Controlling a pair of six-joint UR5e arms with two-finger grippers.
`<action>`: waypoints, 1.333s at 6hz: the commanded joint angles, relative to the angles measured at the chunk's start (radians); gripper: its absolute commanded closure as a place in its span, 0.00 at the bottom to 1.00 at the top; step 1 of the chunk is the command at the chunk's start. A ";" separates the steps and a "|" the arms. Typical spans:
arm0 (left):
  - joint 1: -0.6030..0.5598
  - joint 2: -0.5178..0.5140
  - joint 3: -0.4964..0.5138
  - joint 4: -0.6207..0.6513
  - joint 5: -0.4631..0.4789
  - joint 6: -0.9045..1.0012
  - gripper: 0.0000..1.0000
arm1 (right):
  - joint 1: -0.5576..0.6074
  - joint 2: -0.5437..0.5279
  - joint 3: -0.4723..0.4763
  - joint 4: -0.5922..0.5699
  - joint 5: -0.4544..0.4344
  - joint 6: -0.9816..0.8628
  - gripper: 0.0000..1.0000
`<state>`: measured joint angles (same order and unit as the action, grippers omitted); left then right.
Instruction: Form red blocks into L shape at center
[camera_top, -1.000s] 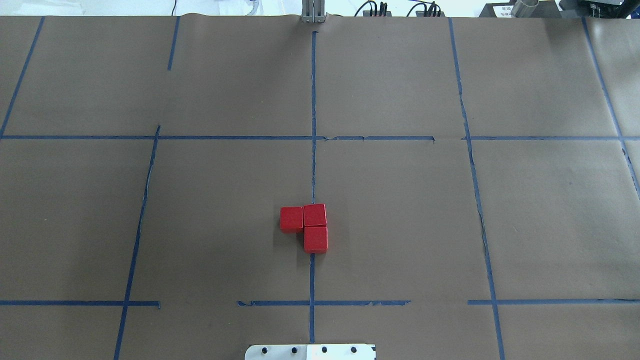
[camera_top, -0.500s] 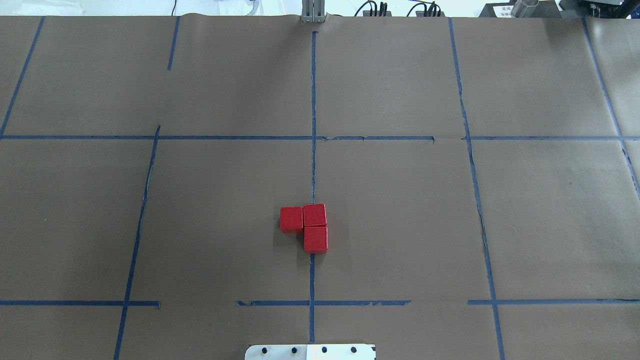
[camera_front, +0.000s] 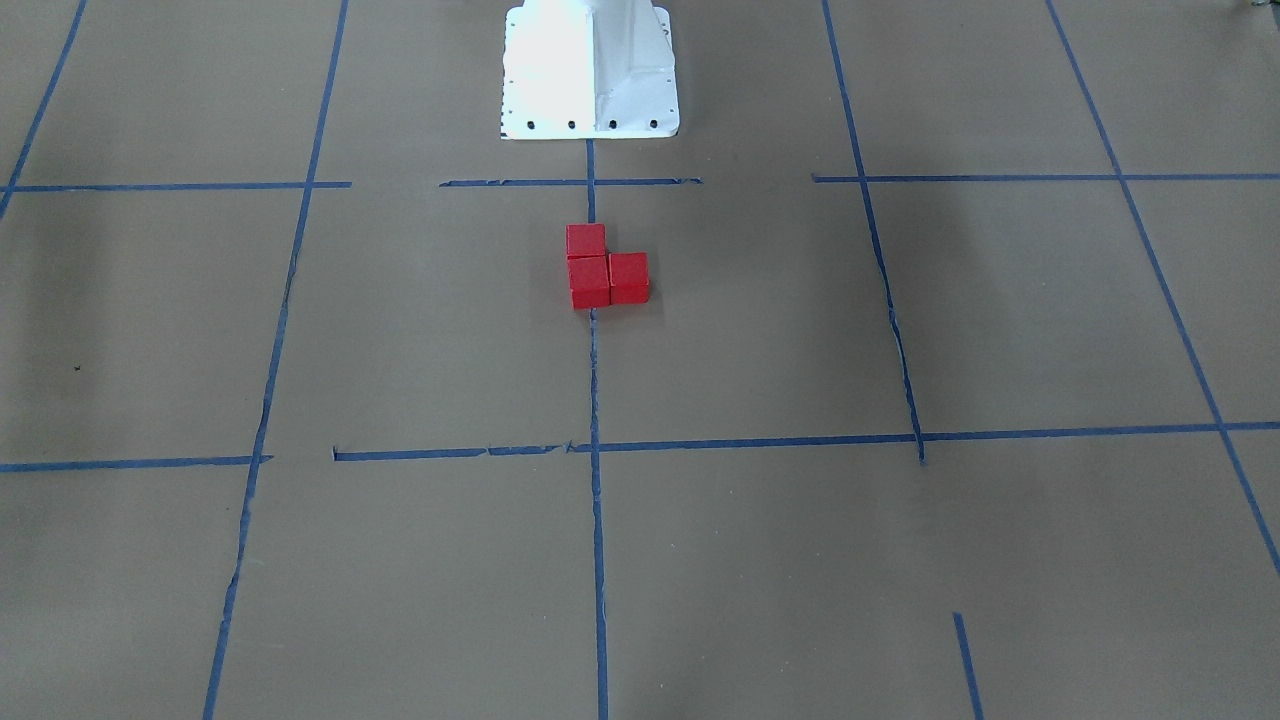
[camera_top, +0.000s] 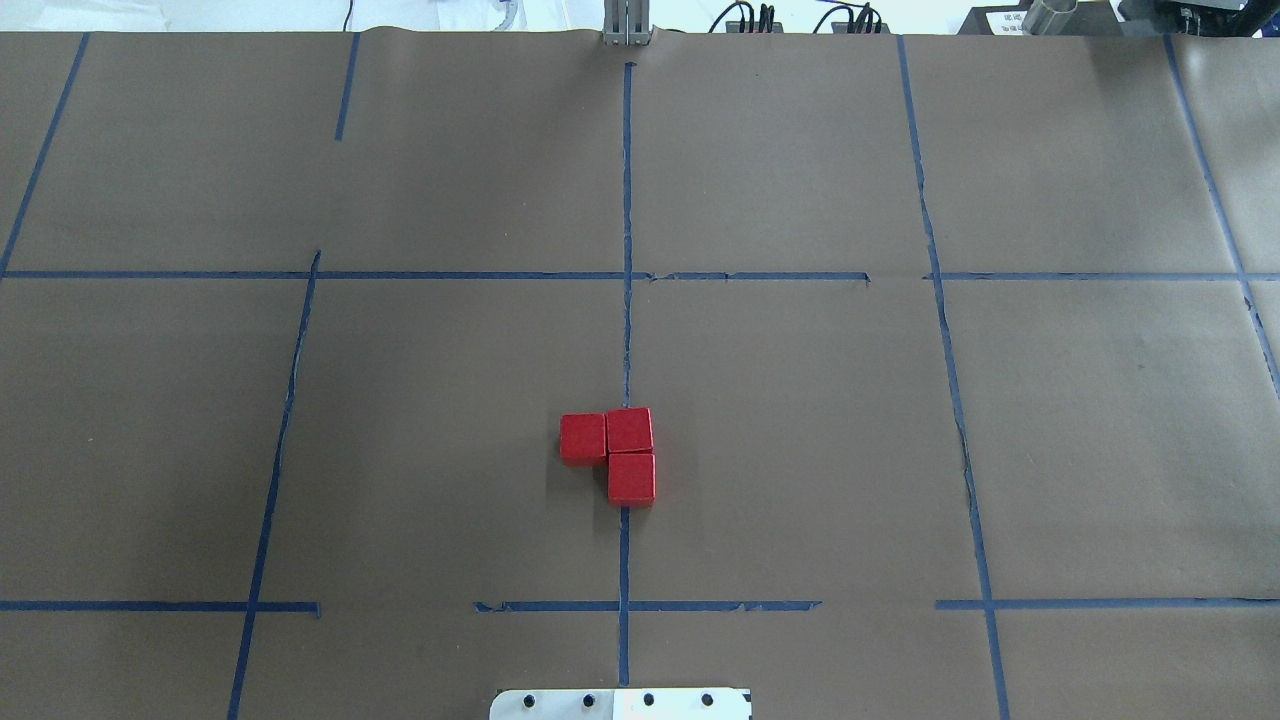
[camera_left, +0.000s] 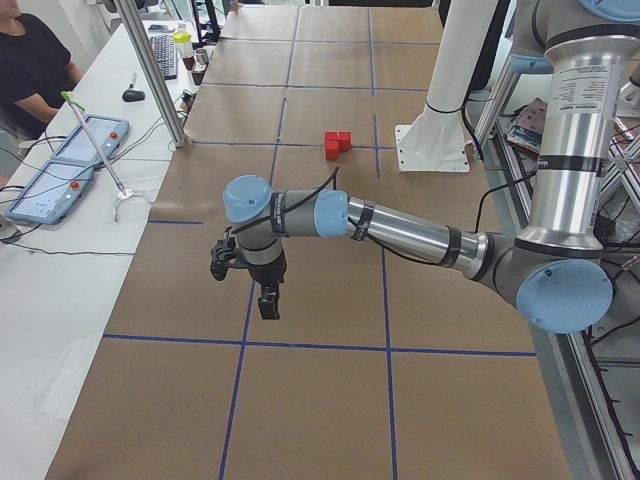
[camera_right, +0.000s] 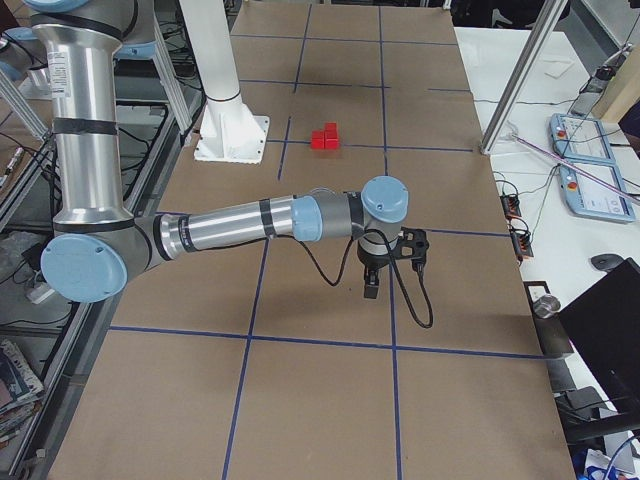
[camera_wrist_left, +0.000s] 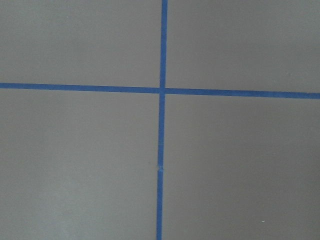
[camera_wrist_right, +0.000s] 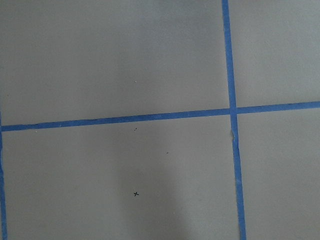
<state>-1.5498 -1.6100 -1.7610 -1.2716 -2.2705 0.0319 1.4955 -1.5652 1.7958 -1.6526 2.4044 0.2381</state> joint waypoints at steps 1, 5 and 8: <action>-0.016 0.068 0.073 -0.090 -0.077 0.039 0.00 | -0.001 -0.016 0.031 0.000 0.034 0.001 0.00; -0.018 0.116 0.037 -0.114 -0.187 0.016 0.00 | -0.032 -0.003 -0.005 -0.010 -0.025 -0.003 0.00; -0.019 0.065 0.022 -0.114 -0.140 0.017 0.00 | -0.015 -0.054 0.031 -0.009 -0.037 -0.005 0.00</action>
<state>-1.5683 -1.5396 -1.7269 -1.3841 -2.4359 0.0490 1.4740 -1.5998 1.8062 -1.6624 2.3668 0.2333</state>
